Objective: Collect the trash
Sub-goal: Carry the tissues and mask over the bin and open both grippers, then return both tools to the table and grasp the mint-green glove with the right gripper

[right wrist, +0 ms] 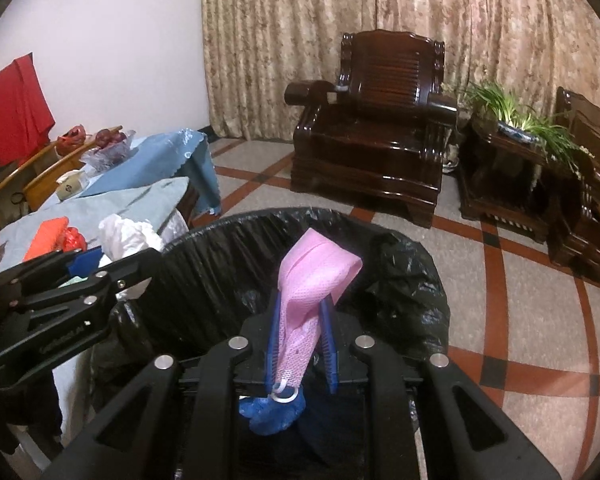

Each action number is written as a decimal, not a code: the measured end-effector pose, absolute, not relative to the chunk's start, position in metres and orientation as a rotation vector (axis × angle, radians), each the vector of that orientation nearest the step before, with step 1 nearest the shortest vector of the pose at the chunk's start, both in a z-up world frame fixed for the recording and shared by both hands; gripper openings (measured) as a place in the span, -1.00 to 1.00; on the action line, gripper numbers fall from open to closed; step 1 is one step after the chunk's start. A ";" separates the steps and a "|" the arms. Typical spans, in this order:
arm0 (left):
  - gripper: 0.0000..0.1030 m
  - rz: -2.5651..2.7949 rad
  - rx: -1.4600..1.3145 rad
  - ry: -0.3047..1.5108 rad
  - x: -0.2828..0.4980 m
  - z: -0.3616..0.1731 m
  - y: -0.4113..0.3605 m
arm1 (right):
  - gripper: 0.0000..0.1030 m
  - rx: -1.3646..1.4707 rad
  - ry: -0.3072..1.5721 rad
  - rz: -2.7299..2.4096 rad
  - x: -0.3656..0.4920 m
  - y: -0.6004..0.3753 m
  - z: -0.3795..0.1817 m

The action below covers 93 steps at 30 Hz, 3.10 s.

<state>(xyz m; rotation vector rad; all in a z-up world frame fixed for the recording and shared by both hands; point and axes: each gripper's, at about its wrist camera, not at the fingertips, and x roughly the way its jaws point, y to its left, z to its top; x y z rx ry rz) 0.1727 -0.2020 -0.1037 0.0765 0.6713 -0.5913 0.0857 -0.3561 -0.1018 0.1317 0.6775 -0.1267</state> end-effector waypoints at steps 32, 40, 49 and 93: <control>0.83 -0.271 0.039 0.574 0.135 -0.063 -0.043 | 0.88 0.116 0.572 -0.008 0.087 -0.273 -0.072; 0.83 -0.121 0.027 0.565 0.121 -0.065 0.028 | 0.88 0.081 0.562 0.090 0.103 -0.213 -0.071; 0.83 -0.009 0.020 0.560 0.115 -0.071 0.084 | 0.88 0.057 0.565 0.191 0.128 -0.147 -0.082; 0.83 0.032 -0.022 0.612 0.151 -0.101 0.123 | -0.52 0.006 0.860 0.310 0.223 -0.056 -0.171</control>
